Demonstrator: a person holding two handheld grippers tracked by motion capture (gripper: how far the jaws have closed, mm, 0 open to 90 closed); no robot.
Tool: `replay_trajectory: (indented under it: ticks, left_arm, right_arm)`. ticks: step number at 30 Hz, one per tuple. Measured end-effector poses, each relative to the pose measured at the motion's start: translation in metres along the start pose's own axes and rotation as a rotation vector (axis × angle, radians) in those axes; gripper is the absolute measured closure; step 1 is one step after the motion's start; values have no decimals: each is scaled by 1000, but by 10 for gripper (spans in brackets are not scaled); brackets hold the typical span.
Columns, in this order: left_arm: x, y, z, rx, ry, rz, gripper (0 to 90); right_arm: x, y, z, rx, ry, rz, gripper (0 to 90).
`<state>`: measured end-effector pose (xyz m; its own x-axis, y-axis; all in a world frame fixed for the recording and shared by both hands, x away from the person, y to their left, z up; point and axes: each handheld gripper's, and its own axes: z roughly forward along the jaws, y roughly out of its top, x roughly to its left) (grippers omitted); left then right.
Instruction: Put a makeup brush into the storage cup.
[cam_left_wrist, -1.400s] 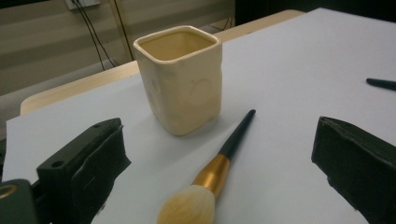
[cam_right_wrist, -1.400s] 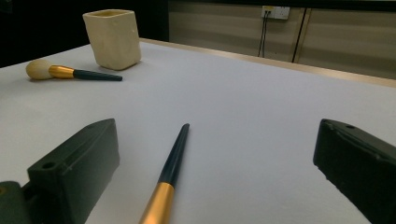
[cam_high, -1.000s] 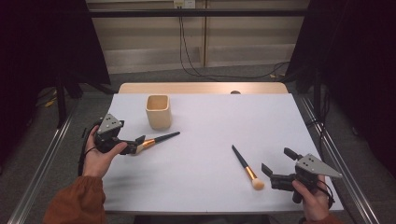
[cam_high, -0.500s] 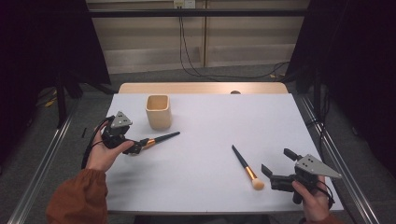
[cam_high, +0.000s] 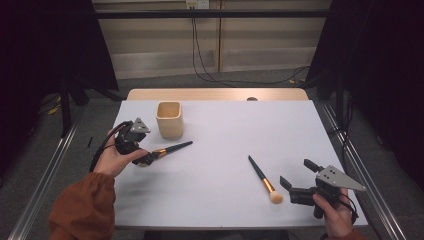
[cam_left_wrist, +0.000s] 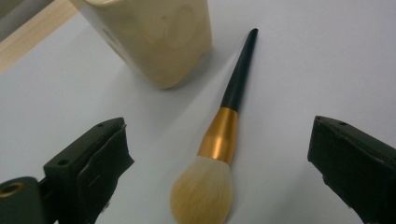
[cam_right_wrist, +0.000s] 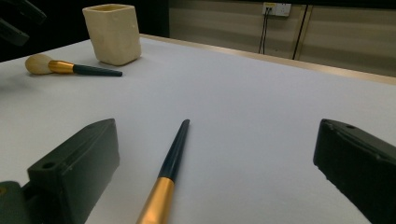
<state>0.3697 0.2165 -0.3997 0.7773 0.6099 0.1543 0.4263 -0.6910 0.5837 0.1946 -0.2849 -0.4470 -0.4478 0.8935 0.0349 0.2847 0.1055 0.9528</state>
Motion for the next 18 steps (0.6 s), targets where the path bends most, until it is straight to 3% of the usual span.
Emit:
replay_trajectory:
  ticks: [10, 13, 18]
  left_arm:
    - [3, 12, 6, 111, -28, 49, 60]
    - [5, 16, 9, 127, -30, 37, 73]
    - [4, 21, 16, 188, -52, 82, 78]
  right_arm:
    - [0, 0, 0, -1, 3, -6, 1]
    - [0, 0, 0, -1, 4, -9, 1]
    - [1, 0, 0, 1, 4, -12, 1]
